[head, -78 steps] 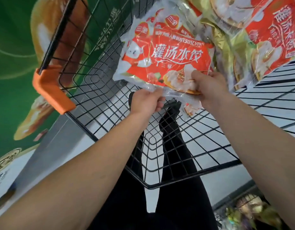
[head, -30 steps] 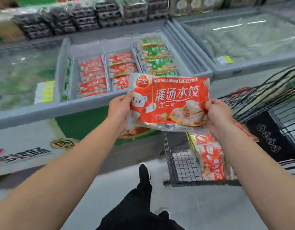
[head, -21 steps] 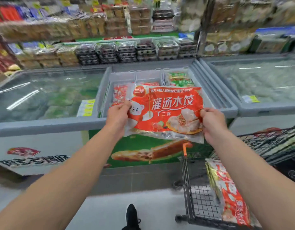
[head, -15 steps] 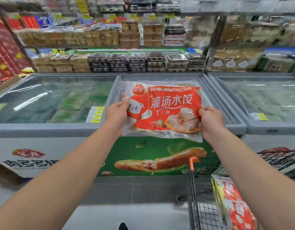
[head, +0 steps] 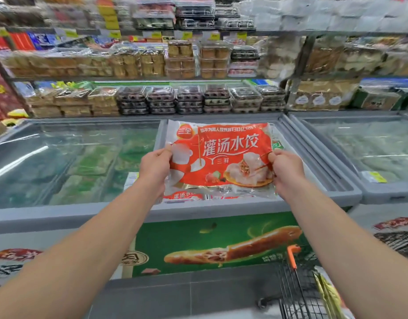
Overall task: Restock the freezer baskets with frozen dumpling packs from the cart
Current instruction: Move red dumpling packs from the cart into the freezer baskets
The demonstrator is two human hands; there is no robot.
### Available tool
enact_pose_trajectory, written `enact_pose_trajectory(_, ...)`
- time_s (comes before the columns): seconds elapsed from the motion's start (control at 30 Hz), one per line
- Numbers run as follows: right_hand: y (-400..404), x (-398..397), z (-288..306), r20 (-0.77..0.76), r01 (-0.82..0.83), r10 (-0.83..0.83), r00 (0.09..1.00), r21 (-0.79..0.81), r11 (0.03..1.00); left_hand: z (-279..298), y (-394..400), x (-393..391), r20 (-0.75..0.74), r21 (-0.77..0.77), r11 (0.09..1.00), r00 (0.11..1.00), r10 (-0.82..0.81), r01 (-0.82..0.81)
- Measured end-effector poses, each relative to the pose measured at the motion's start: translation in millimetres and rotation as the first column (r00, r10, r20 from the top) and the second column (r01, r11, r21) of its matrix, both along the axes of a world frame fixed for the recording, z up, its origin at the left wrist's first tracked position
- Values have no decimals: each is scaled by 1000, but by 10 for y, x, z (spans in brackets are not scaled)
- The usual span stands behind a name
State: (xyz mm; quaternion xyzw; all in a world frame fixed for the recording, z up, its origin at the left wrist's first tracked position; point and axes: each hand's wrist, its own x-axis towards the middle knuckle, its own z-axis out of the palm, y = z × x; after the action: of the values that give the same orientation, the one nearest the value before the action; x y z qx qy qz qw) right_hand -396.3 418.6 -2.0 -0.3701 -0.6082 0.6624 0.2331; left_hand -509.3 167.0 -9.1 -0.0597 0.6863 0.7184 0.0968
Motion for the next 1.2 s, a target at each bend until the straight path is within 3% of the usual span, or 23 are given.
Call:
enact_pose_trajectory(0.37, 85, -679, -101, 49, 60, -61, 997, 25, 998, -94, 157, -689, 54, 5, 999, 997, -51, 51)
enact_pose_trajectory(0.67, 629, -1542, -360, 97, 77, -80, 992, 37, 996, -371, 695, -1421, 118, 16, 999, 992, -39, 37)
enact_pose_trajectory(1.0, 1861, -2889, -690, 206, -46, 34, 978, 54, 997, -880, 1888, -2705, 214, -9, 999, 976, 32, -31)
enact_pose_trajectory(1.2, 2293, -3324, -1069, 297, -147, 128, 946, 41, 988, -1326, 2333, -3058, 319, -78, 996, 945, 74, -52)
